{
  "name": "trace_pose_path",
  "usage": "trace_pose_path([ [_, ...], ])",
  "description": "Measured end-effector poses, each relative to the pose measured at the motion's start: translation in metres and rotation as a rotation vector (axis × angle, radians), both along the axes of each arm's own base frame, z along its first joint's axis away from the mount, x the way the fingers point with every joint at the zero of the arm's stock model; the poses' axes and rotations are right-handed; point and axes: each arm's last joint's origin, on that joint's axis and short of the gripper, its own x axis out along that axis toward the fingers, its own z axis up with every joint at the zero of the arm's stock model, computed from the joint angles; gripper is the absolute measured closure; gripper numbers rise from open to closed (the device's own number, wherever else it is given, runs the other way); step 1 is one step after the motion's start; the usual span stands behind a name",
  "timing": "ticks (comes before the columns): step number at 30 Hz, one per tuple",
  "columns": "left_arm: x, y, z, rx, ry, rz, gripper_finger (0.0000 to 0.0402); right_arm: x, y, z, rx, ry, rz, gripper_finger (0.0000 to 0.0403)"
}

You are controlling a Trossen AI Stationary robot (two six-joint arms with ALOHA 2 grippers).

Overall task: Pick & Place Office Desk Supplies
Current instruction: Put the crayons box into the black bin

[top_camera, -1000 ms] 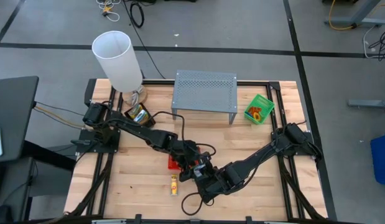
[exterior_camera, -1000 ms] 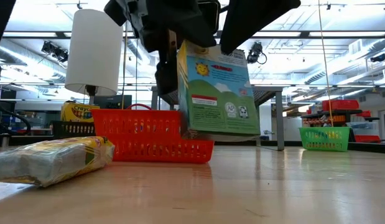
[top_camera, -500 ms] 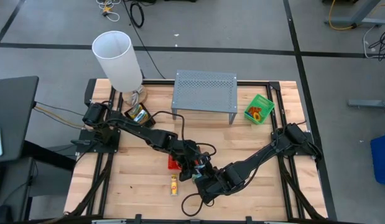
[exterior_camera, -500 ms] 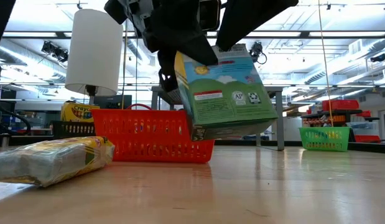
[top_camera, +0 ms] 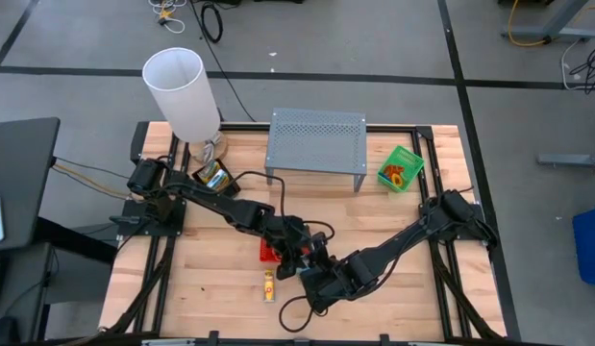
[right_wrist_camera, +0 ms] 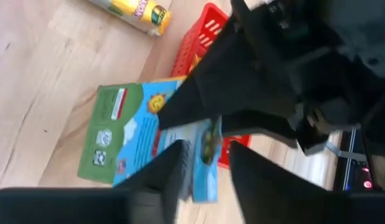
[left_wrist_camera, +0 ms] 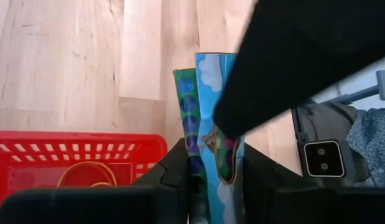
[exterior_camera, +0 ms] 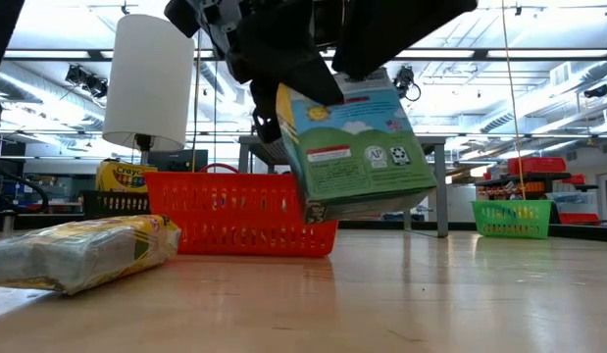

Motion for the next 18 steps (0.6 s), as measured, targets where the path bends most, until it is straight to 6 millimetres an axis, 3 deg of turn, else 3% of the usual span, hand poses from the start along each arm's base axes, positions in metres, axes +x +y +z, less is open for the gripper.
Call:
trace_pose_path([
  [4,-0.003,0.001,0.000,0.040,0.015,0.010,0.0308,-0.007,0.000,0.013,0.039,-0.025,-0.020,0.0199],
  [7,-0.006,0.002,0.005,0.073,0.015,0.017,0.0308,-0.018,0.002,0.031,0.096,-0.071,-0.046,0.0173],
  [12,-0.017,0.006,0.028,0.157,-0.031,0.055,0.0308,-0.043,0.007,0.052,0.195,-0.076,-0.101,0.0176],
  [18,-0.044,0.017,0.064,0.267,-0.047,0.143,0.0308,-0.058,0.013,0.044,0.303,0.072,-0.198,0.0196],
])
